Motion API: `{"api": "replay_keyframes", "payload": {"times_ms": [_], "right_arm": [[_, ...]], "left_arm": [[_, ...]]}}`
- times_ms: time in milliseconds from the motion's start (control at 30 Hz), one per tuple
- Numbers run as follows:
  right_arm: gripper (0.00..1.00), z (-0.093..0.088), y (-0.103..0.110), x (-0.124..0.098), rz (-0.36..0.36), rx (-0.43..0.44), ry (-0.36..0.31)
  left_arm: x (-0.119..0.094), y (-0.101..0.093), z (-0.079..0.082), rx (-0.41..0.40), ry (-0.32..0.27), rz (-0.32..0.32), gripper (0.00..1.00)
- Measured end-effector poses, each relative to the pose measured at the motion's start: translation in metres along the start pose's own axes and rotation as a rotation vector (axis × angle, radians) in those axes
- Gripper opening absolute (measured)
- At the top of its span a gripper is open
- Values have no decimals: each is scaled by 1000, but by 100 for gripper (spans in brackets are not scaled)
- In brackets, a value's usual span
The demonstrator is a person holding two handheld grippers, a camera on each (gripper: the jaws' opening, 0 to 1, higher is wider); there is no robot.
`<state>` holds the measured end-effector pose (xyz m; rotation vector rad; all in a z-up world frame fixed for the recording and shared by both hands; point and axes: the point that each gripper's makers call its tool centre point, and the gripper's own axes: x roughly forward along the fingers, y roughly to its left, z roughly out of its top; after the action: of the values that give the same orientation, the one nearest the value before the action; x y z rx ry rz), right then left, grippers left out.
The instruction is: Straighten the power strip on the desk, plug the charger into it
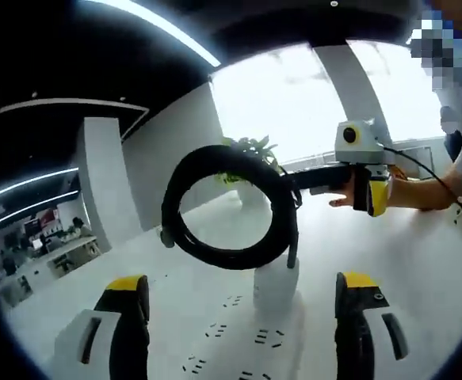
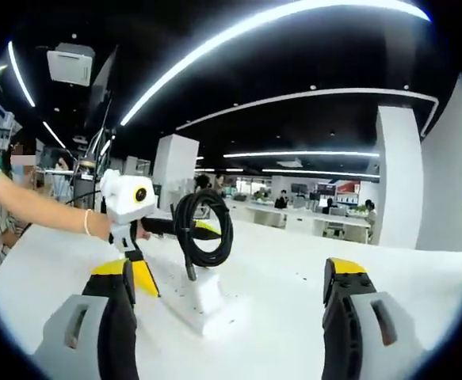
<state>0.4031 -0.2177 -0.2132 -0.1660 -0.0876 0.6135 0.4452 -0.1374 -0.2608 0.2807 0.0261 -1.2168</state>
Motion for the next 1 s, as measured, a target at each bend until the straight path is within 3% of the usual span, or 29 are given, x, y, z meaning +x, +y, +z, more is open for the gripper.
{"api": "replay_keyframes", "payload": {"times_ms": [133, 300, 433, 533, 667, 1000], "right_arm": [[99, 1, 2, 4, 6, -2, 15], [99, 2, 9, 5, 28, 17, 16], [99, 2, 11, 4, 32, 16, 29], [99, 3, 12, 2, 30, 13, 38], [99, 4, 13, 1, 34, 11, 39], [99, 6, 16, -3, 49, 28, 41]], "left_arm": [[-15, 3, 5, -45, -35, 13, 99], [-33, 8, 7, -84, -33, 46, 99], [-46, 19, 1, -22, 35, 87, 99], [-53, 25, -4, 11, 103, 91, 99], [-57, 34, -8, 115, 196, 83, 99], [-56, 44, -9, 169, 311, 36, 96]]}}
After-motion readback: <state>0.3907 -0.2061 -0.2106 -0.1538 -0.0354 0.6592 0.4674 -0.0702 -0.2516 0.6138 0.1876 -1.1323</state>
